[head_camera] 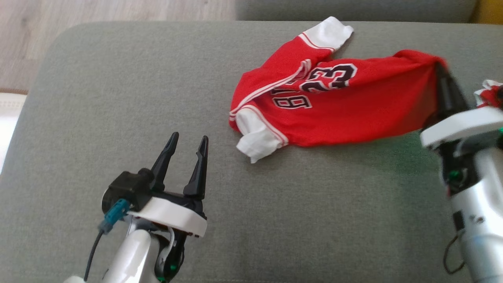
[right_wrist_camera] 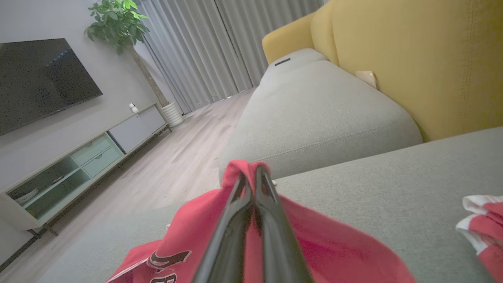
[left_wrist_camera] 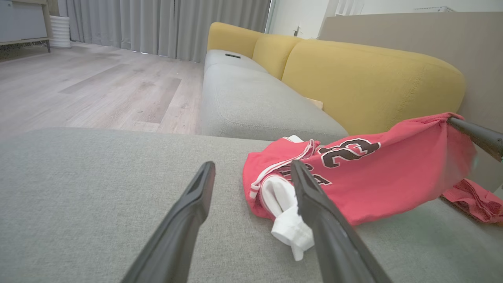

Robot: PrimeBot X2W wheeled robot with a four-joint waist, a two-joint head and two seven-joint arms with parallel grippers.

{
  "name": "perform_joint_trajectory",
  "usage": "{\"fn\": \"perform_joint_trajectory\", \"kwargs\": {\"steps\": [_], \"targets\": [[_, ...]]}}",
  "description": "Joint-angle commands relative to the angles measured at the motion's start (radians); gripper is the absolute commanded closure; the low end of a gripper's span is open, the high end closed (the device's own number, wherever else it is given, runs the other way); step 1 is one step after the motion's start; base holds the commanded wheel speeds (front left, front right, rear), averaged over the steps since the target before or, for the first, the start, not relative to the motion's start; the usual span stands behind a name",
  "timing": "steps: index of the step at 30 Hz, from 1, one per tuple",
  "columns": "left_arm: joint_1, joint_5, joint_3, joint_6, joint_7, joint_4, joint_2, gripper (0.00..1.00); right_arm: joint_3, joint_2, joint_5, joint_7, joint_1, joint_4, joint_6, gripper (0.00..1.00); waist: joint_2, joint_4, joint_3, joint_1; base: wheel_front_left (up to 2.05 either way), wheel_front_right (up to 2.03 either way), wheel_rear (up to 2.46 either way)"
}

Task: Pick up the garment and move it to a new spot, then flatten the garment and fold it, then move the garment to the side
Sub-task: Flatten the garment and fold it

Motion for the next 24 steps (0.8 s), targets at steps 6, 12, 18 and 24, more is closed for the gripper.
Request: {"fn": "perform_joint_trajectory", "kwargs": {"steps": [6, 12, 18, 24], "targets": [[-0.024, -0.005, 0.029, -0.008, -0.005, -0.031, 0.007, 0.0, -0.1, -0.039, -0.035, 0.048, -0.112, 0.135, -0.001, 0.54, 0.0, 0.033, 0.022, 0.0, 0.0, 0.0, 0.0], [-0.018, -0.003, 0.037, -0.01, -0.005, -0.023, 0.007, 0.0, -0.128, -0.044, -0.223, -0.031, -0.17, 0.299, -0.001, 0.0, 0.0, 0.04, 0.011, 0.0, 0.0, 0.0, 0.0], [-0.002, 0.005, 0.053, -0.007, -0.005, -0.029, 0.007, 0.0, -0.054, 0.001, -0.301, -0.14, -0.123, 0.266, -0.001, 0.0, 0.0, 0.004, -0.032, 0.0, 0.0, 0.0, 0.0], [0.015, 0.008, 0.067, -0.008, -0.005, -0.036, 0.007, 0.0, -0.006, 0.034, -0.294, -0.169, -0.011, 0.128, -0.001, 0.0, 0.0, -0.036, -0.057, 0.0, 0.0, 0.0, 0.0]]}}
